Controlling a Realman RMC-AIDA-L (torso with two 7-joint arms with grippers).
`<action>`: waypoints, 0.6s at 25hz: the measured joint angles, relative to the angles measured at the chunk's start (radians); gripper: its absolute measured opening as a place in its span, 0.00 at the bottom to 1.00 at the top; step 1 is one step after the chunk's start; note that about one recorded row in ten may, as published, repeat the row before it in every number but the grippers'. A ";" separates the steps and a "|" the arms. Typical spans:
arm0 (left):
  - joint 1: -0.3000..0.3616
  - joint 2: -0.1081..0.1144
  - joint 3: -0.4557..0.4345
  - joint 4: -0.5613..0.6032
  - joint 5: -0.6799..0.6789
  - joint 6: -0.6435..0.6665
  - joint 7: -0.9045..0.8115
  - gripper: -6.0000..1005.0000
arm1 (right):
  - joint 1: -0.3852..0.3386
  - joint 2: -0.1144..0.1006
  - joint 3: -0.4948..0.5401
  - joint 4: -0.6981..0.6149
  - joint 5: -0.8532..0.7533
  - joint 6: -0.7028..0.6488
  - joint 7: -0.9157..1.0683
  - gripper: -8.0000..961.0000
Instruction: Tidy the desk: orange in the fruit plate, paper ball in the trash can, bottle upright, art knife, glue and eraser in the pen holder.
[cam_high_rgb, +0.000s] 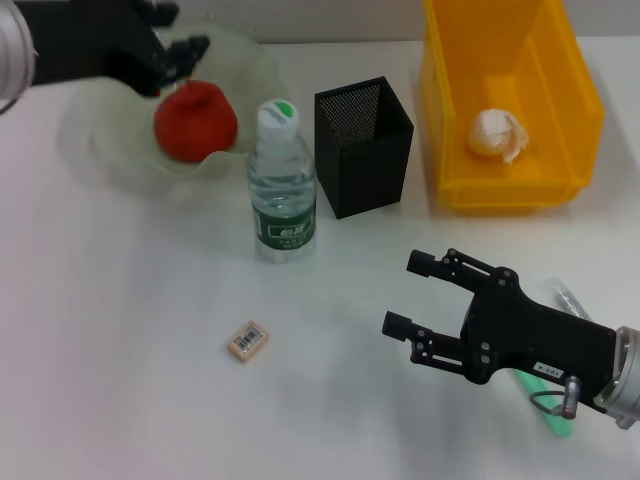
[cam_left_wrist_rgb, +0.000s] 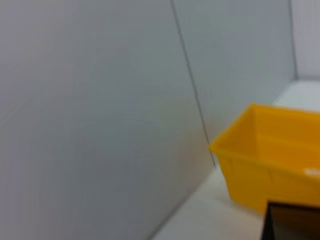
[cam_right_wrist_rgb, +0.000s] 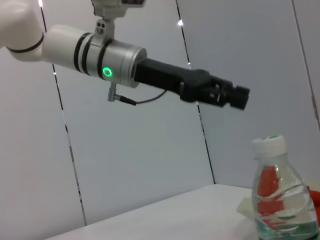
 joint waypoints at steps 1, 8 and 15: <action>0.012 0.001 -0.008 0.003 -0.028 -0.019 0.001 0.27 | 0.000 0.000 0.000 0.000 0.000 0.000 0.000 0.82; 0.080 0.002 -0.131 -0.051 -0.409 -0.023 0.185 0.53 | 0.000 0.000 0.000 0.000 0.000 0.002 -0.001 0.82; 0.078 0.004 -0.288 -0.266 -0.778 0.201 0.406 0.72 | 0.000 0.000 0.000 0.000 0.000 0.006 -0.002 0.82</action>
